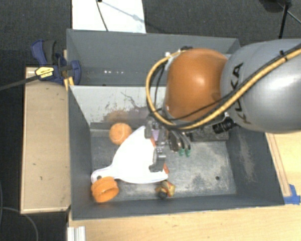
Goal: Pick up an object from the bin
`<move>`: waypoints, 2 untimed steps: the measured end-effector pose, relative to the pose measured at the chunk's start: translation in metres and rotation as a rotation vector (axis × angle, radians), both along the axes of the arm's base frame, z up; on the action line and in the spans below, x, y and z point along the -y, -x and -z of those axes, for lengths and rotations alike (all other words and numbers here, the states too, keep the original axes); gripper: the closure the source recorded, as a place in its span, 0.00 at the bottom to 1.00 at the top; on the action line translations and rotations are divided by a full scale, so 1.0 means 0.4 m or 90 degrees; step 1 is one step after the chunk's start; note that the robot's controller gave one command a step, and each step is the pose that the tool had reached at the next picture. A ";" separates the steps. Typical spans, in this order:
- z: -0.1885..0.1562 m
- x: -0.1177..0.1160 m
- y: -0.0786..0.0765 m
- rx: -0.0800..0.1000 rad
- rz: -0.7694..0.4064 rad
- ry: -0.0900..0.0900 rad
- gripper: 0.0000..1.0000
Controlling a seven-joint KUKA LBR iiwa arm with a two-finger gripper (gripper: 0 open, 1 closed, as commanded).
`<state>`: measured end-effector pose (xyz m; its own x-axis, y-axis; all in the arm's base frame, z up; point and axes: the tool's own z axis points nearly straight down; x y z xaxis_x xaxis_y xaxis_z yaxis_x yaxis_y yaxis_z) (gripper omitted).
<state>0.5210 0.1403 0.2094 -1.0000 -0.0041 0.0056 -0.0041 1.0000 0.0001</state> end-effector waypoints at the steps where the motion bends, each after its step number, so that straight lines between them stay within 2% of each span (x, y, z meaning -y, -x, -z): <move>1: -0.012 0.002 -0.004 0.005 0.003 -0.001 0.00; 2: 0.092 -0.048 -0.001 0.009 -0.042 -0.001 0.00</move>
Offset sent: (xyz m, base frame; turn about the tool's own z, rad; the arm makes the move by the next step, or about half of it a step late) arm -0.0085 0.0657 -0.1394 -0.2294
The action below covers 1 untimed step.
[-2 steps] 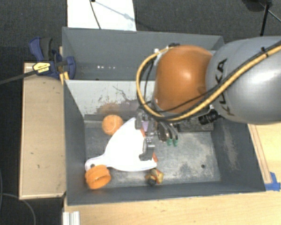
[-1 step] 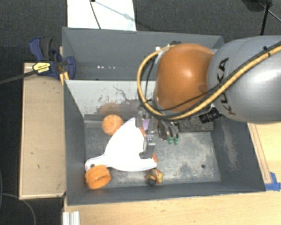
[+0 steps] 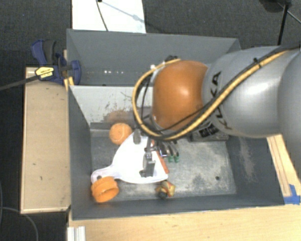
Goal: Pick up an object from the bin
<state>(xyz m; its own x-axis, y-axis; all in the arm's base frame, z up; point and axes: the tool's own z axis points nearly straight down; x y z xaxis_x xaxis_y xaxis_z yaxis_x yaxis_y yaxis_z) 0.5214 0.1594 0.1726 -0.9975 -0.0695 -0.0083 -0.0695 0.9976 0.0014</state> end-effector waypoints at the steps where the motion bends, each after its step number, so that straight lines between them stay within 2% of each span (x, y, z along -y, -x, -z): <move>1: 0.101 -0.120 0.043 -0.004 0.013 0.001 0.00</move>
Offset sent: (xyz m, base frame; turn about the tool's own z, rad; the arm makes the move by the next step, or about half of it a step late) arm -0.0316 -0.0271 -0.0899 0.0929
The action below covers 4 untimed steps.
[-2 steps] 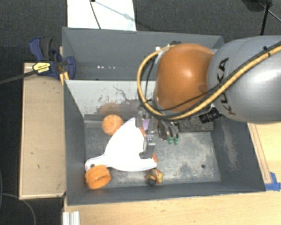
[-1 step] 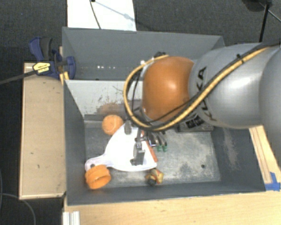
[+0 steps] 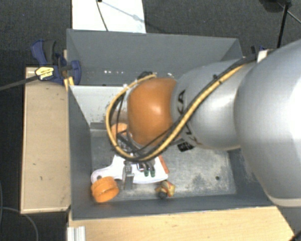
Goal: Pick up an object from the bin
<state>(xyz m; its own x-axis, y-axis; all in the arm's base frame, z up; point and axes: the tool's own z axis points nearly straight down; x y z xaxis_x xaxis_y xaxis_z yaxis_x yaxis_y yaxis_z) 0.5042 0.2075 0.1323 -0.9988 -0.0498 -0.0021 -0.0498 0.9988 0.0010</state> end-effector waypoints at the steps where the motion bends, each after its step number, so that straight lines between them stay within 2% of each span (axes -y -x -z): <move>1: 0.124 0.188 0.036 -0.001 0.049 0.000 1.00; 3: 0.149 0.181 0.033 -0.002 0.046 0.001 1.00; 4: 0.151 0.197 0.015 -0.001 0.035 0.000 1.00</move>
Offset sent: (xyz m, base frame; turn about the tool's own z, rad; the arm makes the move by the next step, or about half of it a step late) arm 0.0000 0.0000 0.0000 0.0000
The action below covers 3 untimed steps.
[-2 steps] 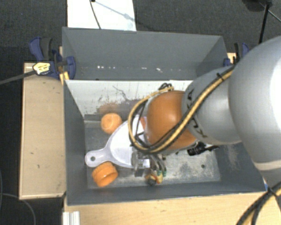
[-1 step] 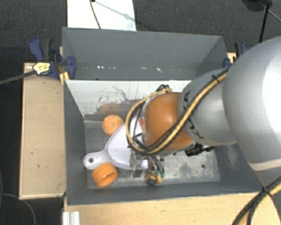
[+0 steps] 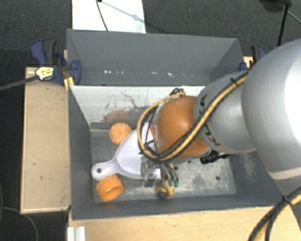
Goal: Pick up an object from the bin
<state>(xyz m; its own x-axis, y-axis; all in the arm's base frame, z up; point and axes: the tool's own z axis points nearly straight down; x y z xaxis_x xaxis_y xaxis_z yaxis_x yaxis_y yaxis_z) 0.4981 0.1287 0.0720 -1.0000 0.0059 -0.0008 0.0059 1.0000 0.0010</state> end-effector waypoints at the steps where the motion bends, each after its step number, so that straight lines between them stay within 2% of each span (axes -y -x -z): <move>1: -0.060 -0.015 -0.011 -0.002 -0.009 0.001 1.00; 2: -0.213 -0.034 -0.036 -0.003 -0.019 0.001 1.00; 3: -0.291 -0.038 -0.046 0.004 -0.022 0.000 1.00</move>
Offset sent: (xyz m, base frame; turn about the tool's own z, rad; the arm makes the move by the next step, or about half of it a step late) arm 0.0269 0.0218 0.1502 -0.0554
